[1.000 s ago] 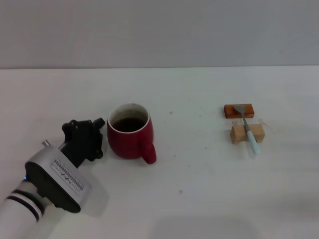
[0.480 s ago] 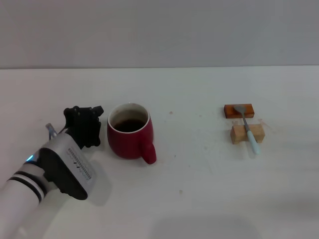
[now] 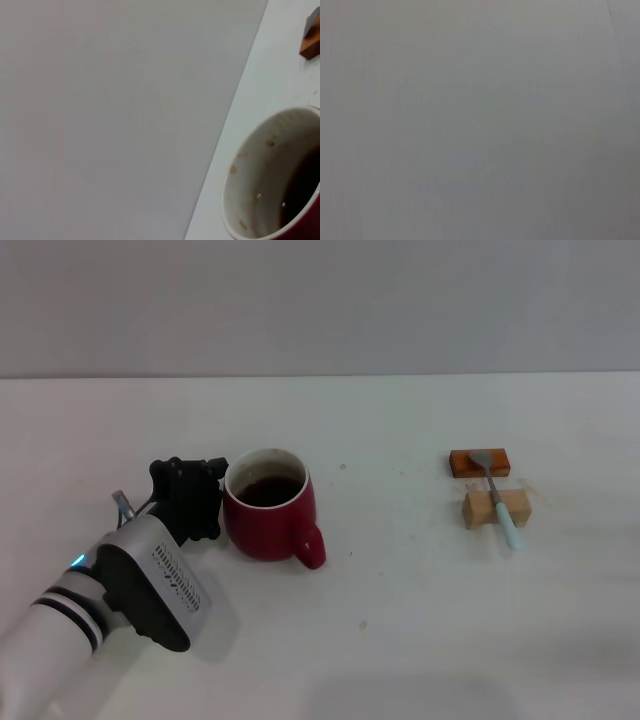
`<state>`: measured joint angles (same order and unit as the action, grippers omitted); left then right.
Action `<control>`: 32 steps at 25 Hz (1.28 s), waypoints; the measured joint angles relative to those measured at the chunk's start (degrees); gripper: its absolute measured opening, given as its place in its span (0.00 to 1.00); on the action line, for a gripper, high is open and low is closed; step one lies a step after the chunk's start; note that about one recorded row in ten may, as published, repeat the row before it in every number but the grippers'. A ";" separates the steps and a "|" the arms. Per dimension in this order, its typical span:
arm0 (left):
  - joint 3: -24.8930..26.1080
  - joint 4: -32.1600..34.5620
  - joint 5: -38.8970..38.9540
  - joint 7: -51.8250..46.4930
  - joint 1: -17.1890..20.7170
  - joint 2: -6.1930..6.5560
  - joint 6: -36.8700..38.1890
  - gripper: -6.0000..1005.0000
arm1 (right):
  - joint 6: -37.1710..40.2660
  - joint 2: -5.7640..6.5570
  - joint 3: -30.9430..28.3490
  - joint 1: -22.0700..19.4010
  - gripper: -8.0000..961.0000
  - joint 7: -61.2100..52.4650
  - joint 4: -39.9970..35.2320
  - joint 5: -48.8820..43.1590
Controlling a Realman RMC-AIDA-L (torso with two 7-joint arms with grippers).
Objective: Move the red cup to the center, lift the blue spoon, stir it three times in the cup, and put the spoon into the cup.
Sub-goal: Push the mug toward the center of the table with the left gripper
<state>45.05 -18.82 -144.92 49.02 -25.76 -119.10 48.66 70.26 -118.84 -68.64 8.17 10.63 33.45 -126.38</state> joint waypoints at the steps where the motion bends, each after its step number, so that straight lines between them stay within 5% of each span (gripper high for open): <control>1: -0.18 -0.17 0.01 0.00 0.06 0.00 -0.02 0.01 | 0.00 0.00 0.00 0.00 0.87 0.00 0.00 0.00; 32: -6.91 -7.77 0.58 0.02 1.94 -0.01 -3.31 0.02 | -0.08 -0.01 0.12 0.00 0.87 0.00 0.06 -0.10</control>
<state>38.14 -26.59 -144.34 49.04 -23.82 -119.10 45.35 70.19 -118.86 -68.52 8.17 10.63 33.51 -126.48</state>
